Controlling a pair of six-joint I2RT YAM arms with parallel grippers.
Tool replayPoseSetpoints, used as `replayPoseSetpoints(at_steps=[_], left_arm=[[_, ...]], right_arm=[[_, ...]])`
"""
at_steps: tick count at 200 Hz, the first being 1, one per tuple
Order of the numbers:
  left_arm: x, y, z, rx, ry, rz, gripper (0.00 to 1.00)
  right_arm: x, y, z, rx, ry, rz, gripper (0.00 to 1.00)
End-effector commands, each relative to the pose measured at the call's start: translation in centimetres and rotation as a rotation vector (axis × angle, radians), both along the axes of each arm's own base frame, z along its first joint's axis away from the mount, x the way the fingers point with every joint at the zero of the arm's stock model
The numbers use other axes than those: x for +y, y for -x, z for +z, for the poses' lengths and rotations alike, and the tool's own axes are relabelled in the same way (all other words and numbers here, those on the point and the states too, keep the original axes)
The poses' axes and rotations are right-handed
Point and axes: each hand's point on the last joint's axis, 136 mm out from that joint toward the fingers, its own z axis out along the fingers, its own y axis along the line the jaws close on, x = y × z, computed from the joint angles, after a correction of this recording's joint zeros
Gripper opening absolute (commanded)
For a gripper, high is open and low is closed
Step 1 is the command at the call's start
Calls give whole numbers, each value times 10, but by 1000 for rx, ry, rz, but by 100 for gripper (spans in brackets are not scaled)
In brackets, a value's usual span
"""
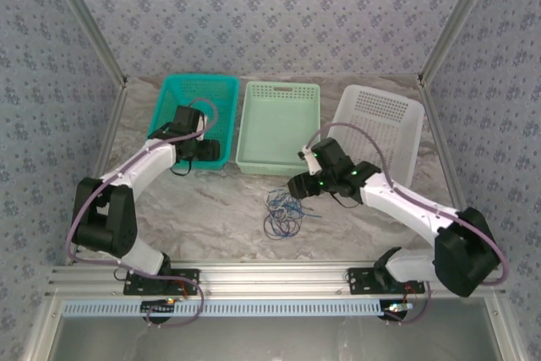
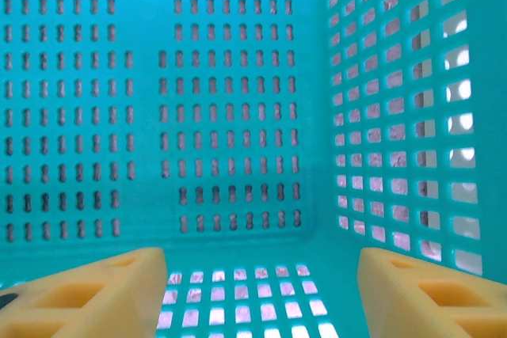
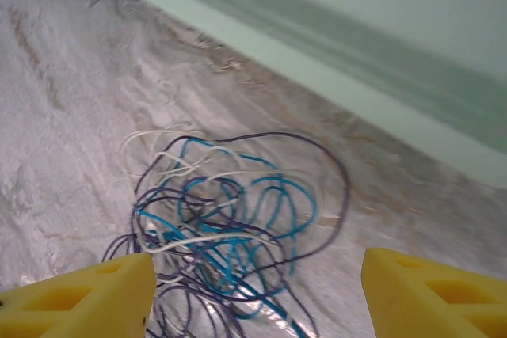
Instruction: Untangle the cables
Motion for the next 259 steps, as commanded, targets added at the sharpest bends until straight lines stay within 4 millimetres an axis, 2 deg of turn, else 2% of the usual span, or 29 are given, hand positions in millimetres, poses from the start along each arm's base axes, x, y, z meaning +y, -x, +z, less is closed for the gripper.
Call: replayPoseSetpoints(at_steps=[1,32,51,68,91,124,163,217,242,259], left_arm=[[-1,9,18,-5,14,11,66],[-12,16,23,-13,66,5,67],[-8,19,31,-43,61,33,69],[-2,21,47,-96,50,56,74],[5,25,67,-170,49,72,79],[8,30,76,-217,62,80,83],[8,33,80,-235,62,74,84],[8,35,83,-245,67,71,84],[9,37,85,-258,73,75,84],[9,38,86,-264,73,77,85]], right_arm=[[25,-6,12,-24,-42,23,71],[57,-3,0,0,-79,62,69],[70,-4,-7,14,-66,69,67],[84,-1,-7,25,-79,95,66],[97,0,-10,25,-82,103,65],[109,1,-25,68,-76,99,64],[115,4,-41,90,-23,82,61],[120,5,-50,96,30,88,58],[119,4,-58,99,41,75,48],[121,6,-61,103,49,82,47]])
